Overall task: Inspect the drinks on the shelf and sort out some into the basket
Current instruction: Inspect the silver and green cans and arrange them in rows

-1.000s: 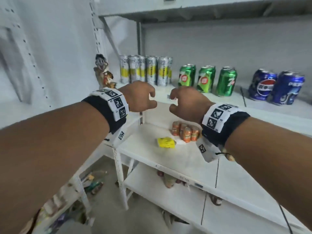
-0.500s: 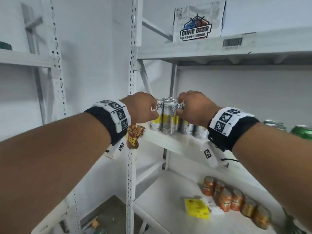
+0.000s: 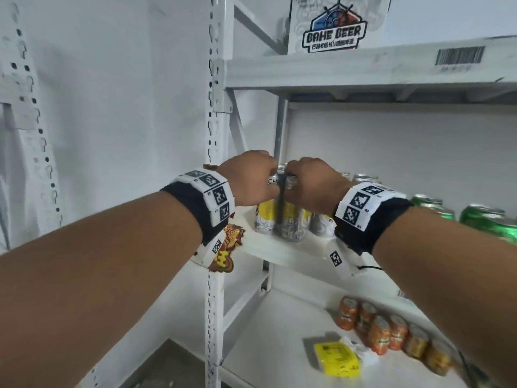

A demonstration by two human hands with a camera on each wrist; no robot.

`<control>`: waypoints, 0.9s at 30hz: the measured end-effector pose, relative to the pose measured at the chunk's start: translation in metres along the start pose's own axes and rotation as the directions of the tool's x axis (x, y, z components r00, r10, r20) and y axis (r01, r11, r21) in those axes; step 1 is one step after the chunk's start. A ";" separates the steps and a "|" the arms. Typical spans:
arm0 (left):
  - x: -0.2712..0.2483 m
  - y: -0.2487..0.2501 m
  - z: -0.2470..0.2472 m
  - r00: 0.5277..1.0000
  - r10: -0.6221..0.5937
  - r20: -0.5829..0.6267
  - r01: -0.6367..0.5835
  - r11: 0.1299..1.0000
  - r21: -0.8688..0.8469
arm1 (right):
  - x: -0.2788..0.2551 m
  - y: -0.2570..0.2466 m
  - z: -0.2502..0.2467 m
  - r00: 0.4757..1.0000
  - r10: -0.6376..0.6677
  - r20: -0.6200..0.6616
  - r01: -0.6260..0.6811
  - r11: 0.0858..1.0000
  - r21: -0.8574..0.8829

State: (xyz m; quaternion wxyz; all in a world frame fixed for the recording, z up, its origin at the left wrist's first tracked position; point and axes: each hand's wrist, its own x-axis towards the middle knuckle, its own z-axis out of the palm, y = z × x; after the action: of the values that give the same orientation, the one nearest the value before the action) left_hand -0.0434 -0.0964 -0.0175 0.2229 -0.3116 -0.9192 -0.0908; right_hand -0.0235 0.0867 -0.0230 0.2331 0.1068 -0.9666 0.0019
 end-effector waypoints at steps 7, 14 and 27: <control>0.008 -0.003 0.011 0.989 0.136 -0.052 -0.141 0.983 -0.122 | -0.014 -0.001 -0.004 0.981 0.191 -0.038 -0.189 0.981 0.032; 0.013 0.034 0.031 0.964 0.258 0.065 -0.237 0.944 -0.228 | -0.057 0.010 -0.031 0.959 0.276 -0.066 -0.272 0.960 0.061; 0.032 0.167 0.090 0.895 0.431 0.114 -0.137 0.510 -0.849 | -0.167 0.073 -0.061 0.832 0.494 -0.252 -0.384 0.842 0.380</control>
State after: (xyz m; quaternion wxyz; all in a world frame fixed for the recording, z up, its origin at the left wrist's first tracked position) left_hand 0.0046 0.0796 -0.0777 -0.0844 -0.5372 -0.7265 -0.4201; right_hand 0.1340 0.1954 -0.0410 0.3695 -0.0871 -0.8966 0.2280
